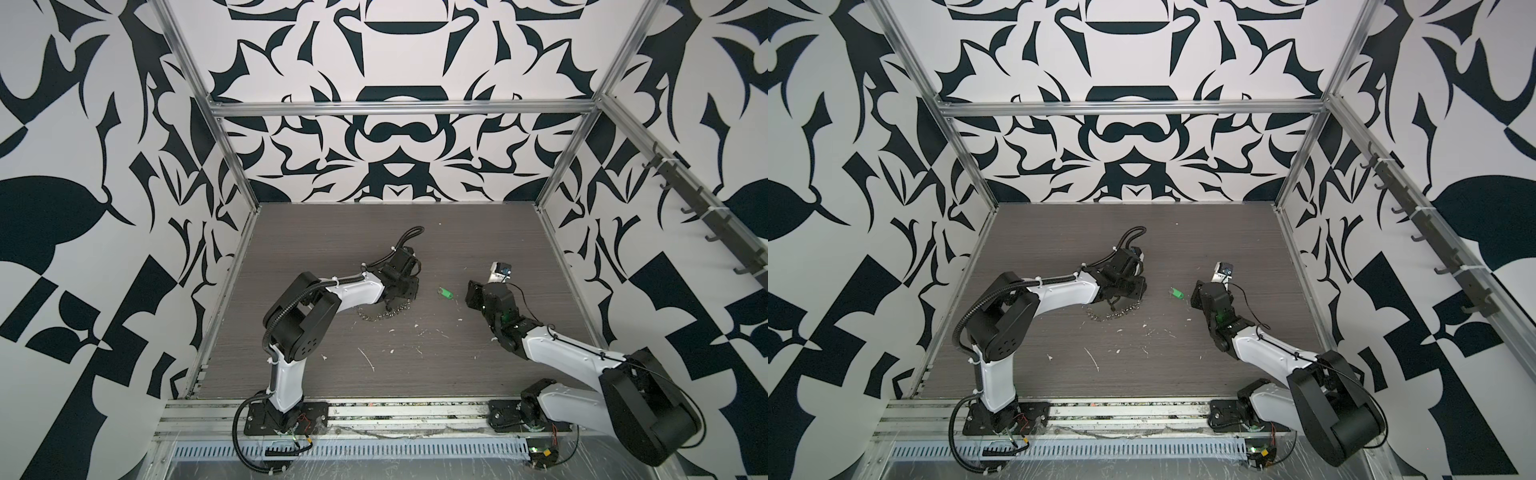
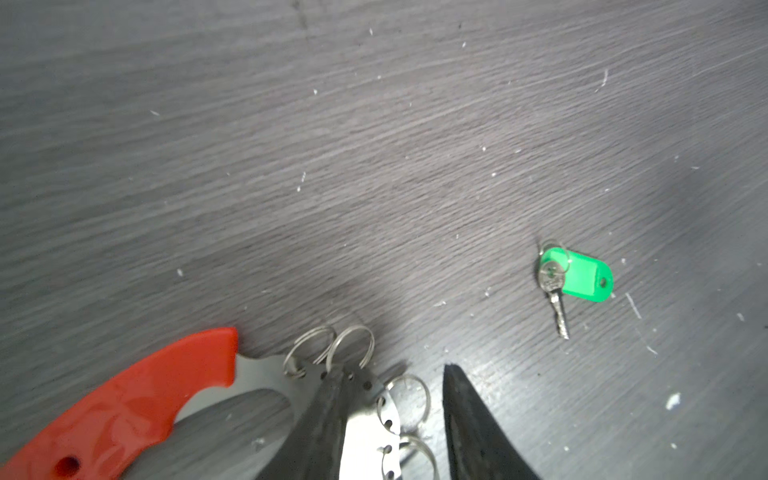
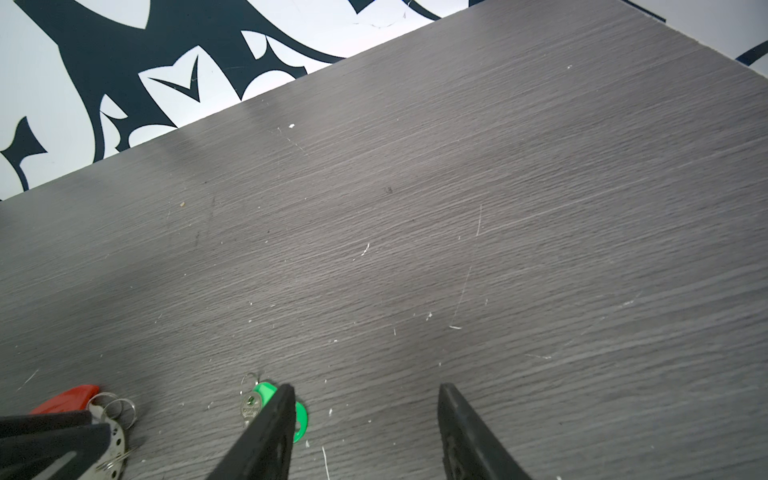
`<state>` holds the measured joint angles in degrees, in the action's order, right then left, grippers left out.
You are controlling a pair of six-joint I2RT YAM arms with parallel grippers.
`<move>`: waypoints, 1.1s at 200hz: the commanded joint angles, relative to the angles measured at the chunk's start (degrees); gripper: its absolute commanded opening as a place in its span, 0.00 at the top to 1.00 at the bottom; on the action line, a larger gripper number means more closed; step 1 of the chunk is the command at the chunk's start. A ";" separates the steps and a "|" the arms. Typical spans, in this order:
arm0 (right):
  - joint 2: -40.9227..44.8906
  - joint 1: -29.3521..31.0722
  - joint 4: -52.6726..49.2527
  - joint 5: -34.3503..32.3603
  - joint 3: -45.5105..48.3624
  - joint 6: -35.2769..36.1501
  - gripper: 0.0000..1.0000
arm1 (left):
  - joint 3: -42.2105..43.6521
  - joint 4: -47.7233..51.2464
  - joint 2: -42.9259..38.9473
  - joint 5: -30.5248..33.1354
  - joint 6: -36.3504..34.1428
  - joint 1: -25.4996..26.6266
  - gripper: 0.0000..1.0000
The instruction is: Put the keys on the keyring
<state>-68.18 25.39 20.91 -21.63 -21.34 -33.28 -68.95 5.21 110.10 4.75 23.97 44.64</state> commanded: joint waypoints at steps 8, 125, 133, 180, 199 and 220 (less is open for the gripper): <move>0.07 0.19 2.03 -0.17 -0.23 -0.39 0.42 | 1.21 -0.81 -1.87 -0.19 -0.07 -1.05 0.59; 0.52 0.19 2.04 -0.42 -0.08 -0.18 0.42 | 0.44 -0.91 0.74 -0.54 0.53 -1.40 0.58; 0.53 0.19 2.12 -0.43 0.01 -0.21 0.42 | 0.45 -0.90 0.94 -0.54 0.56 -1.40 0.58; 0.43 0.19 2.15 -0.37 -0.03 -0.12 0.42 | 1.04 -1.62 1.26 -1.06 1.08 -1.83 0.58; 0.59 0.19 2.15 -0.43 0.00 -0.12 0.42 | 1.45 -1.99 1.15 -1.05 1.17 -2.09 0.57; 0.53 0.21 2.21 -0.50 0.00 -0.08 0.42 | 1.36 -1.92 1.57 -1.32 1.17 -2.19 0.57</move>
<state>-68.18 25.39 21.30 -21.63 -21.34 -33.26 -68.20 3.66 110.67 4.10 24.49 42.85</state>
